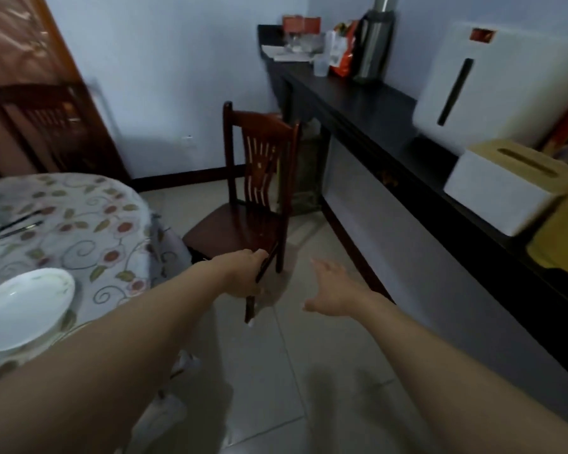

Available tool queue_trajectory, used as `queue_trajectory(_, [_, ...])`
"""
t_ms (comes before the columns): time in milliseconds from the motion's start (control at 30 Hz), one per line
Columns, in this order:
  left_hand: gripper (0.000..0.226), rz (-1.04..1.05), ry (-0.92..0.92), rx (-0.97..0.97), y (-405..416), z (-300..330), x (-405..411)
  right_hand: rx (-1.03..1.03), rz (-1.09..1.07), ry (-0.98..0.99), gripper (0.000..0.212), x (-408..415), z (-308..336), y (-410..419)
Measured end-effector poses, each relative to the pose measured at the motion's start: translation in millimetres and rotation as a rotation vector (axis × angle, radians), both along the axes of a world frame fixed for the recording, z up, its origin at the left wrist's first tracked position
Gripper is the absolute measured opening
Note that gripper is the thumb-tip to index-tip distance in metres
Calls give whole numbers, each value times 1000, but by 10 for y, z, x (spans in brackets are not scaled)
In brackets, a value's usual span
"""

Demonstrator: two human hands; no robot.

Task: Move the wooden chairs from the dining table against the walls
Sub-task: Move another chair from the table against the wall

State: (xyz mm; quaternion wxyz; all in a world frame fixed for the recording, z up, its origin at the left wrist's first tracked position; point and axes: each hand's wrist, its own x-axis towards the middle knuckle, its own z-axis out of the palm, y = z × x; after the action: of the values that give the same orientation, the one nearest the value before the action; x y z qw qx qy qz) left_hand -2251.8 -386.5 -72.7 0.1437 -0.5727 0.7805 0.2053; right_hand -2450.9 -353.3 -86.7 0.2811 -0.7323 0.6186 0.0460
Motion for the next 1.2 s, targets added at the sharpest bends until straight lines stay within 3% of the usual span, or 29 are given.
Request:
queue_trajectory(500, [81, 186, 56, -129, -1391, -88, 596, -75, 170, 47, 98, 654, 110, -1714])
queue_trajectory(767, [82, 197, 101, -152, -2542, 11, 902, -100, 130, 48, 99, 987, 258, -2795])
queue_trajectory(1200, [81, 145, 24, -253, -4428, -28, 960, -188, 59, 34, 101, 1245, 190, -4849])
